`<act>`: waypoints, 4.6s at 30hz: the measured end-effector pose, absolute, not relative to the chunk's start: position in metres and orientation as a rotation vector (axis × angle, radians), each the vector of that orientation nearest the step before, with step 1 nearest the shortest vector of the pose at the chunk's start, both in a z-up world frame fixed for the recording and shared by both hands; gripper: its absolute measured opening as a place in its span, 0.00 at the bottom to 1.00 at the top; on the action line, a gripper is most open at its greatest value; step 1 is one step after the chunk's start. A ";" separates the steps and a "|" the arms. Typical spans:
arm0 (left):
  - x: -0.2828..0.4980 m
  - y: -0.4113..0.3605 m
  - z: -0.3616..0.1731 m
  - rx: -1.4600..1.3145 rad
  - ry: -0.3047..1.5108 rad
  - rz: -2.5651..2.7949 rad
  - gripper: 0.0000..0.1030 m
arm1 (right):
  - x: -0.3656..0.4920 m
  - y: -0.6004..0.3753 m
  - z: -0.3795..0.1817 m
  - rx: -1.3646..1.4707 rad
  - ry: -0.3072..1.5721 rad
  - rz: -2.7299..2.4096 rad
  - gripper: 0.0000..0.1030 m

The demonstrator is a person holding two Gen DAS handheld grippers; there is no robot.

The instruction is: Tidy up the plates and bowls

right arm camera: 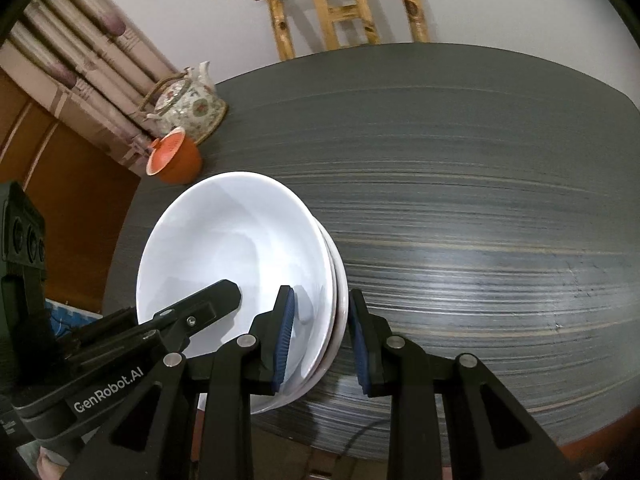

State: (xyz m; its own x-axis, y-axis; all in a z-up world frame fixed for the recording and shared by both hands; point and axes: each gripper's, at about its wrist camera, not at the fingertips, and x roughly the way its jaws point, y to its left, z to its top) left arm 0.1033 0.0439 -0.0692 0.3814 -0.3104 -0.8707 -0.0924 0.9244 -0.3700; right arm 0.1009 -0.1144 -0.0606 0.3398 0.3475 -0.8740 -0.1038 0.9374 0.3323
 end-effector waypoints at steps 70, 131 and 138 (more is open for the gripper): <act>0.091 0.177 -0.103 -0.480 1.200 -0.008 0.35 | 0.127 0.033 -0.095 0.175 1.283 0.445 0.27; -0.028 0.138 -0.037 -0.151 1.040 0.192 0.44 | 0.014 0.012 -0.025 0.055 1.019 0.338 0.81; -0.032 0.143 -0.040 -0.163 1.039 0.216 0.45 | 0.007 0.011 -0.029 0.050 1.018 0.319 0.88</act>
State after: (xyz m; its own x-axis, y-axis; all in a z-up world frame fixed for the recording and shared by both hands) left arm -0.0320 0.1434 -0.0402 0.4894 0.0999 -0.8663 -0.2537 0.9667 -0.0319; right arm 0.0069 0.0108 -0.0292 0.4826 0.2847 -0.8282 -0.2389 0.9526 0.1883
